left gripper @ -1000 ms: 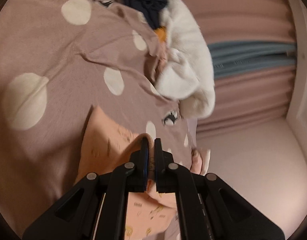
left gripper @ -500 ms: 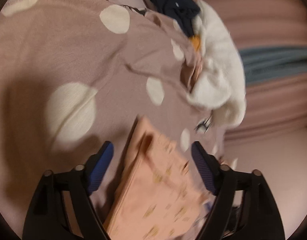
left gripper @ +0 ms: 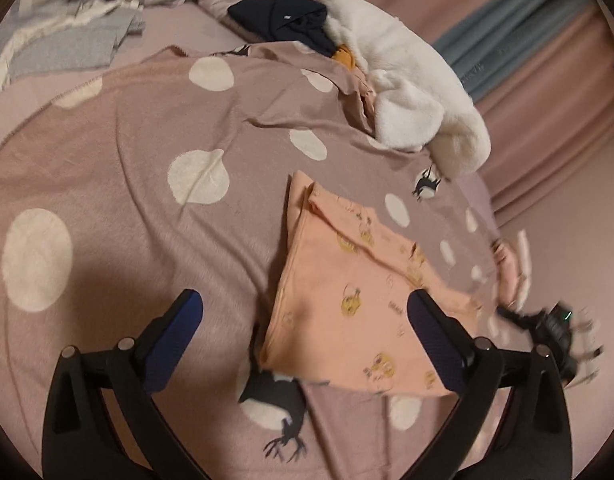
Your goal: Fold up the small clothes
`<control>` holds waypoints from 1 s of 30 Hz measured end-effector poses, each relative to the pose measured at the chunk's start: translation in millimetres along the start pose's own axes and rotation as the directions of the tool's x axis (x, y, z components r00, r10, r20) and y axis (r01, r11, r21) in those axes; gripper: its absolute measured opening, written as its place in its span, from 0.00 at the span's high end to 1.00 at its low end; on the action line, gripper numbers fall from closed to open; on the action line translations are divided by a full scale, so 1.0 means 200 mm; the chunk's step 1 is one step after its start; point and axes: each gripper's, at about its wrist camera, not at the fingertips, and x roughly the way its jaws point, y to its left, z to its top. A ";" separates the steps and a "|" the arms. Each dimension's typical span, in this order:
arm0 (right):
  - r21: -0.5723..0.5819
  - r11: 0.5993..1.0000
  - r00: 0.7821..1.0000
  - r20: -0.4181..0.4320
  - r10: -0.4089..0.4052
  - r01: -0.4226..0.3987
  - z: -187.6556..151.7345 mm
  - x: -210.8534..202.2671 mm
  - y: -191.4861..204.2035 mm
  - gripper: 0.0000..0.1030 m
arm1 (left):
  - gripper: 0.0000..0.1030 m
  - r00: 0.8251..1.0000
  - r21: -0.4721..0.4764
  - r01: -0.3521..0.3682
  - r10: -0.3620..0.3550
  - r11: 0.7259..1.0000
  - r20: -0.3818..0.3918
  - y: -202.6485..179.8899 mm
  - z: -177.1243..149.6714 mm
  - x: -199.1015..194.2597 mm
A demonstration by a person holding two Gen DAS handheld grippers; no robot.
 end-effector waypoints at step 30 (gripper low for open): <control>-0.093 0.991 0.991 -0.082 -0.104 0.096 0.06 0.35 0.10 0.20 | 0.01 0.997 0.124 0.059 -0.065 0.990 0.046 0.04 -0.41 0.11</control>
